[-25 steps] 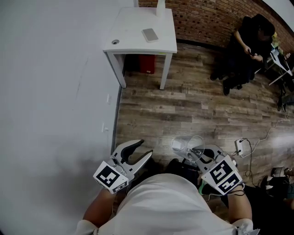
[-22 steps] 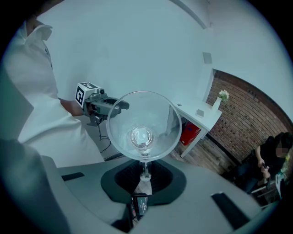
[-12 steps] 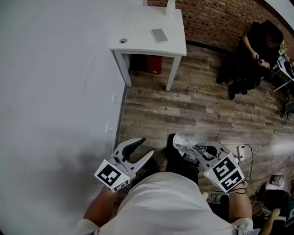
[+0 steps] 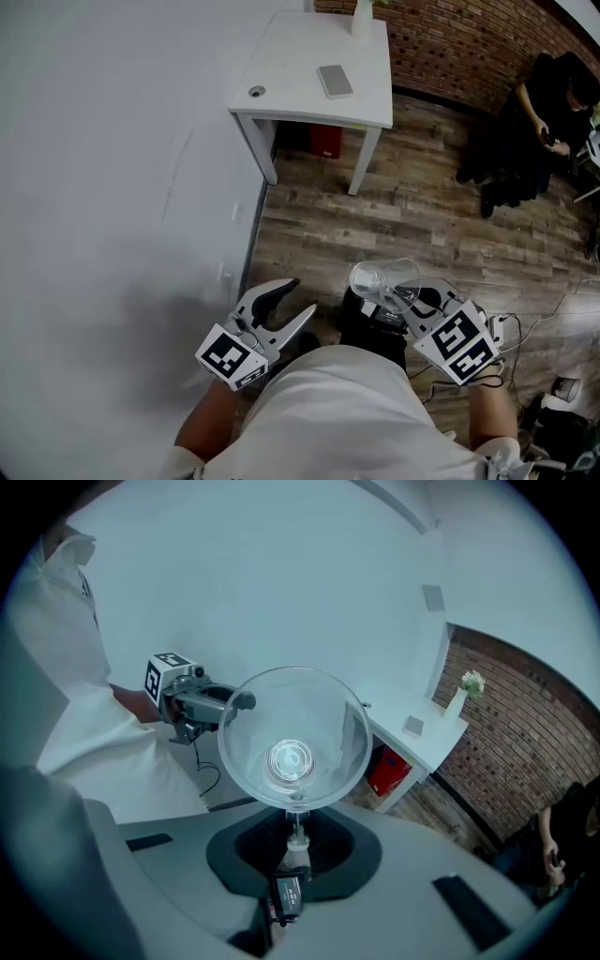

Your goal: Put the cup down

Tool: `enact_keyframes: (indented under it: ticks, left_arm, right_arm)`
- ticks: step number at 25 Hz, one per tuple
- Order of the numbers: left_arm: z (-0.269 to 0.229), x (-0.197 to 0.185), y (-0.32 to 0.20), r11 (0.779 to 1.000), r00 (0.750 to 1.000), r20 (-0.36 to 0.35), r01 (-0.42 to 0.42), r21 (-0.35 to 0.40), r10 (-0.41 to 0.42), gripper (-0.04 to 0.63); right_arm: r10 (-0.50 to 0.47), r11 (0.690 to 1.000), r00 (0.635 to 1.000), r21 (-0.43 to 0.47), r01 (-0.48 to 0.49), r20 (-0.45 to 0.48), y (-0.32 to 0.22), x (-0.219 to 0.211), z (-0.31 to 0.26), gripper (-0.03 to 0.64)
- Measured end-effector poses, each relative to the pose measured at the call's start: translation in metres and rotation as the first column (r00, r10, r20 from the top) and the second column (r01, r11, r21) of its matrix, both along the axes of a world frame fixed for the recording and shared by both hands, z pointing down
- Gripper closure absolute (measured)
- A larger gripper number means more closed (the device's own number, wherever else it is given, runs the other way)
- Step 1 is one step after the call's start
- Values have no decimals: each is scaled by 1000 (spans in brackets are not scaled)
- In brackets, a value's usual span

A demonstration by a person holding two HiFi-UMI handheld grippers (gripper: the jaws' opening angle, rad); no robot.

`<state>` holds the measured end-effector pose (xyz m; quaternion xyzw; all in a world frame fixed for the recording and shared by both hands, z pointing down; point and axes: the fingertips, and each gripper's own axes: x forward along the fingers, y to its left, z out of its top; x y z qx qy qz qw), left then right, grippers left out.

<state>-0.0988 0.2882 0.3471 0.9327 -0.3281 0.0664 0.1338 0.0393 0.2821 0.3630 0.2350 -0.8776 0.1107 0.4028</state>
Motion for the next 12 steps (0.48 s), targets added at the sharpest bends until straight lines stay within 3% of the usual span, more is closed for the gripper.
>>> enact_keyframes:
  ticks: [12]
  left_arm:
    - [-10, 82, -123, 998, 999, 0, 45, -38, -45, 414]
  right_arm:
    - [-58, 998, 998, -34, 58, -5, -129, 76, -3, 591]
